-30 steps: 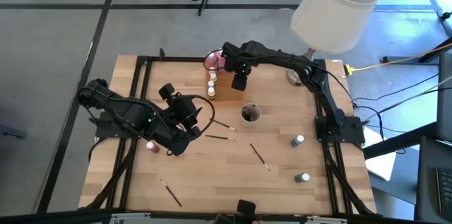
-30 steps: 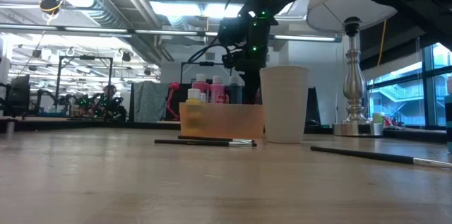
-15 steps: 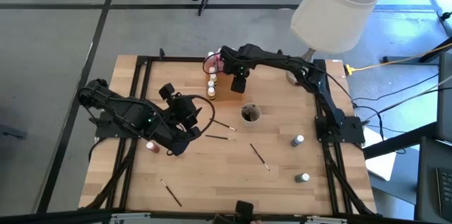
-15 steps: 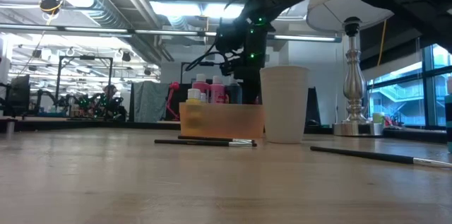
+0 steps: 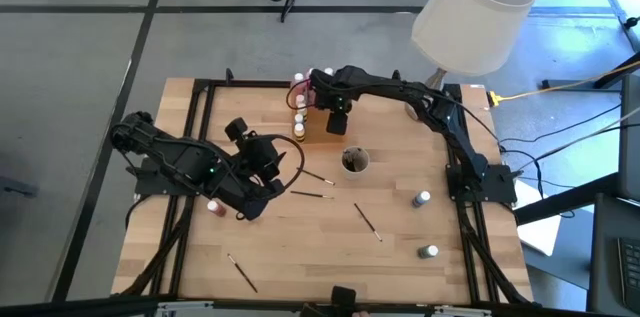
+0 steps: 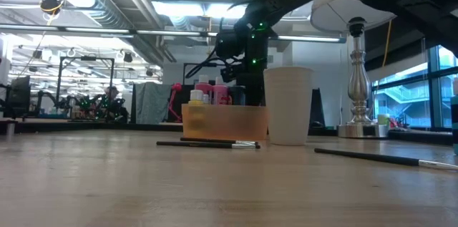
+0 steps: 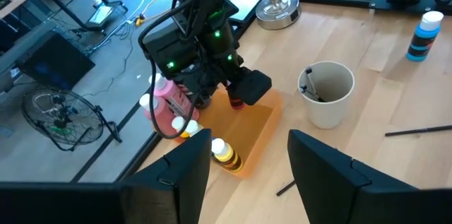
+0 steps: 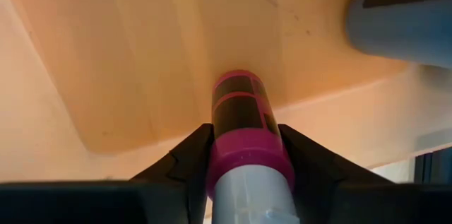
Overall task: Pick & Place Paint Supplies
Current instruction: Put the small pink paint bottle into the orange bin
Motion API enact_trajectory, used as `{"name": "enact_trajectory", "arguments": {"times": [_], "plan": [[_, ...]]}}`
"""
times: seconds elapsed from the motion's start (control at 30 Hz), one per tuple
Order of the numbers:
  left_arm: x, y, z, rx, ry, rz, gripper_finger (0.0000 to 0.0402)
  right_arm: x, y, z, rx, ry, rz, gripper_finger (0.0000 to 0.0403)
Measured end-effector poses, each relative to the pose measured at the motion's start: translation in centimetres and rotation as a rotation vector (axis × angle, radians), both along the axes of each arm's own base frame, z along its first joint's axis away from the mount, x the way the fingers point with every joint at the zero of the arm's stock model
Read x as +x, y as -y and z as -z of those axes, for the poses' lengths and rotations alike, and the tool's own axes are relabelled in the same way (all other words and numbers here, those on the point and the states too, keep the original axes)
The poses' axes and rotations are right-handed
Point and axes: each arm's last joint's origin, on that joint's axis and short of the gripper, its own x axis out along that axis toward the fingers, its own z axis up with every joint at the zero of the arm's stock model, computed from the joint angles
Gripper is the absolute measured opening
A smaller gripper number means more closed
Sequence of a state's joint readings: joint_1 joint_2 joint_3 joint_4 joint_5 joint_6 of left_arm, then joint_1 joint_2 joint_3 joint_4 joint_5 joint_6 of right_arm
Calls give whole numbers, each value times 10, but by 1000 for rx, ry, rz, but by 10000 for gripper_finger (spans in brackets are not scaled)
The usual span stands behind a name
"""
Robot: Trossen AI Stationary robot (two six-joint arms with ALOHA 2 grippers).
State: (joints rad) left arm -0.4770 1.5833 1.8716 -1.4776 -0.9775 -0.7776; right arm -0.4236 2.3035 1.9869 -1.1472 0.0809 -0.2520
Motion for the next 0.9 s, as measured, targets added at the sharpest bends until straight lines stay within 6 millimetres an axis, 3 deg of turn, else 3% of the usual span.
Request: {"name": "enact_trajectory", "arguments": {"times": [0.9], "plan": [[-1,-1,1,8,-19,4,184,5,-14,5,18,-16,-33,200]]}}
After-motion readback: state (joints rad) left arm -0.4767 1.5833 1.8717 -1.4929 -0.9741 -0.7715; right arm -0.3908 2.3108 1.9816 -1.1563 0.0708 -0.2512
